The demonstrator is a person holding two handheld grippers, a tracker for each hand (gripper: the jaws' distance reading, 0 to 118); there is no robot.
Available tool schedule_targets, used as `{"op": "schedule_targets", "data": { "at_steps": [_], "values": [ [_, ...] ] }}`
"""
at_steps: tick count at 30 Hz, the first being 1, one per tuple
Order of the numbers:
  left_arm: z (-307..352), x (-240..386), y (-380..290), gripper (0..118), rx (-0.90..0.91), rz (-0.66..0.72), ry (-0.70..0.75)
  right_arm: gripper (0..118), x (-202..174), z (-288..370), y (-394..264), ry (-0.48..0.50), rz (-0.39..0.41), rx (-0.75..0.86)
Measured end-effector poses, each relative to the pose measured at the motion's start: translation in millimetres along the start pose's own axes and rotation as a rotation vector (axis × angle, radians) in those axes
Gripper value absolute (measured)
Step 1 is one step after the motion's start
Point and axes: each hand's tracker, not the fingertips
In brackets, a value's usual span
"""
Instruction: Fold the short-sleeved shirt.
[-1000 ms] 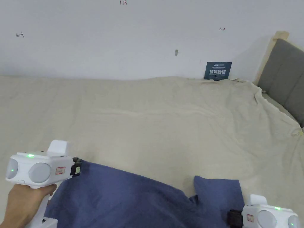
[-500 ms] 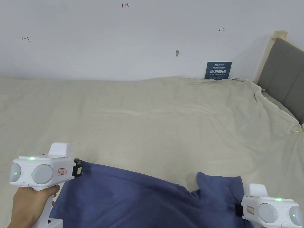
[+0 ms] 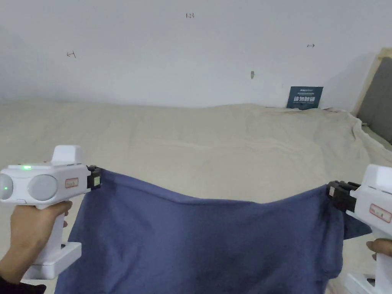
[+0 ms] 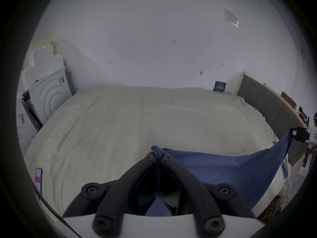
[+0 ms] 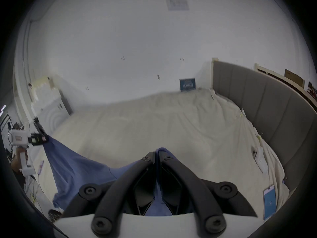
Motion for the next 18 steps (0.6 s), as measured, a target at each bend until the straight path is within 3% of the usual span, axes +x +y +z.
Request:
{"op": "schedule_targets", "data": {
  "at_steps": [11, 16, 18],
  "values": [
    [63.9, -38.5, 96.0, 0, 0.177, 0.069, 0.061, 2, 15.9, -9.9, 116.2, 0.126, 0.016, 0.254],
    [82.3, -41.9, 145.4, 0, 0.255, 0.063, 0.084, 2, 26.4, -19.0, 168.5, 0.122, 0.061, 0.329],
    [90.6, -40.9, 167.9, 0, 0.297, 0.059, 0.089, 2, 24.4, -17.0, 161.0, 0.127, 0.07, 0.363]
  ]
}}
